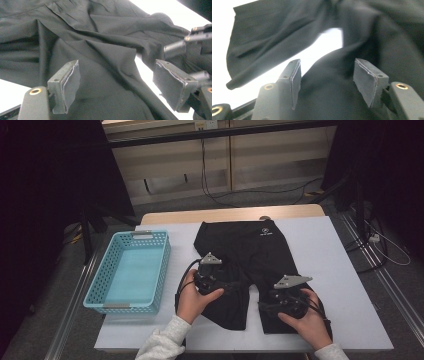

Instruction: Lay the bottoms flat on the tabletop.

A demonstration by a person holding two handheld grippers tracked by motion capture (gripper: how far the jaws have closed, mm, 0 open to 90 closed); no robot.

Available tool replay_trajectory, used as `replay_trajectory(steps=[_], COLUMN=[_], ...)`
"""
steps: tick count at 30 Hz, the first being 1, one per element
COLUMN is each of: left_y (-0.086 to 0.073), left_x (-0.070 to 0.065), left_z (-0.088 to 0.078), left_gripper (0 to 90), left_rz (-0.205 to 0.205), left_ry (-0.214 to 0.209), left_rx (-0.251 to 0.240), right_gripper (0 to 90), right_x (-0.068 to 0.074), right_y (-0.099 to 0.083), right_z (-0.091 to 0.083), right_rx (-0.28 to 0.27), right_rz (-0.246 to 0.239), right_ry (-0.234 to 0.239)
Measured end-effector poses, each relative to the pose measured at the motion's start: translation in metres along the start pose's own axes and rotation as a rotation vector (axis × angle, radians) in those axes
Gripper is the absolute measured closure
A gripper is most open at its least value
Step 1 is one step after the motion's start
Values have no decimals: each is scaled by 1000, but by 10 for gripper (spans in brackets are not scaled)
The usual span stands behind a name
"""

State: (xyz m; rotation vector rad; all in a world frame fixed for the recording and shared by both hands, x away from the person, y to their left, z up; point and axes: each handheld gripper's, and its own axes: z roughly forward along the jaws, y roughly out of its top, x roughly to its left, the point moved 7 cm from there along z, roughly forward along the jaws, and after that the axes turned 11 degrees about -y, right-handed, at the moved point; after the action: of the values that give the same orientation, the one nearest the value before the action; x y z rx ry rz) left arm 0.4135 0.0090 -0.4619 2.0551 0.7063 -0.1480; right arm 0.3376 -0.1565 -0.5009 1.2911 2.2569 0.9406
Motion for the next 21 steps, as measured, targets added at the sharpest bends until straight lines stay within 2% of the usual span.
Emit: replay_trajectory(steps=[1,2,4,5,6,7,8,10,11,13,18,20,21], left_y=[0,0,-1,-2,-2,-2,-1,1,2,3,3,3,3], left_x=[1,1,3,4,5,6,7,8,8,9,10,10,10], left_z=[0,0,-1,-1,-2,-3,-4,-6,-7,-9,-9,-10,-10], left_gripper=[225,226,226,226,226,226,226,226,226,227,227,227,227], left_rz=[-3,-4,-2,-5,-12,-15,-17,-21,-19,-26,-32,-31,-31], left_ry=[7,-1,6,7,7,6,14,13,15,10,8,9,14], left_rx=[-3,1,5,4,5,4,-7,-15,-15,-21,-25,-25,-27], right_gripper=[366,346,388,468,615,698,770,872,876,880,872,778,676], right_x=[4,10,16,18,19,18,16,13,13,15,40,46,44], right_y=[0,-1,0,0,0,0,0,-1,-2,-4,-6,-6,-5], right_z=[2,5,6,6,5,4,4,2,1,-1,-7,-9,-9], right_rx=[7,14,13,13,12,11,13,25,33,47,73,71,67], right_rz=[-5,-31,-65,-71,-84,-99,-91,-37,-14,-10,-54,-75,-74], right_ry=[5,-2,-25,-29,-38,-47,-50,0,21,49,120,132,115])
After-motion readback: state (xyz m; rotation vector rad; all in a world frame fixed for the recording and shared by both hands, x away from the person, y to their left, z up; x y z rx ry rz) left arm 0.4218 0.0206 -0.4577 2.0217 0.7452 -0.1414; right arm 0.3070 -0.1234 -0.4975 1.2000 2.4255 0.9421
